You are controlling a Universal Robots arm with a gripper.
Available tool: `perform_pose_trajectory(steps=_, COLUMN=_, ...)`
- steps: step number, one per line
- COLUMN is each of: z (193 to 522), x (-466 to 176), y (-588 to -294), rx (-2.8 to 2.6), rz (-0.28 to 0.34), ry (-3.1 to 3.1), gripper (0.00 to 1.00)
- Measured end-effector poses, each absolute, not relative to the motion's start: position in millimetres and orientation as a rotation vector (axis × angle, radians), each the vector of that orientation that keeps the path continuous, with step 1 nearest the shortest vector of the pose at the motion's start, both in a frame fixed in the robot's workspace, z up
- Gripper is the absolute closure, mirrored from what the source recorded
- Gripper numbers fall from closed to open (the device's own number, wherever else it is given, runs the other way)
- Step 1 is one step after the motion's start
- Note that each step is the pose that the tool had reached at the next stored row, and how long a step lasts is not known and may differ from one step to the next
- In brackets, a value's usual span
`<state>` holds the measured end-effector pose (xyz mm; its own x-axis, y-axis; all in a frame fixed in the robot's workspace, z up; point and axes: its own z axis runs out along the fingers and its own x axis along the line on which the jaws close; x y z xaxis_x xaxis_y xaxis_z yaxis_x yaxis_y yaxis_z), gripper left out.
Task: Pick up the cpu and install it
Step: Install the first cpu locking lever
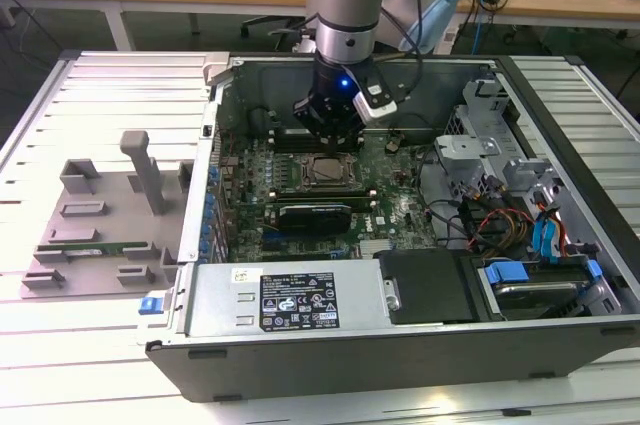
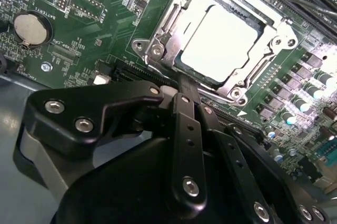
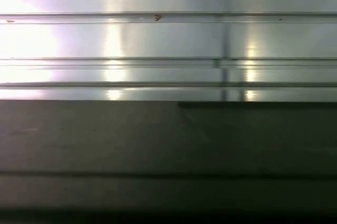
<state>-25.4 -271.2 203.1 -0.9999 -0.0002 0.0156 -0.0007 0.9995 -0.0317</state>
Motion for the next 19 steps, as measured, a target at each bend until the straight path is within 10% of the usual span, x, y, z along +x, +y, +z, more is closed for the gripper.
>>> perform_pose_trajectory(steps=19, z=212.5, x=-19.2, y=-282.6, rx=0.001, rz=0.051, ry=-3.119, gripper=0.89)
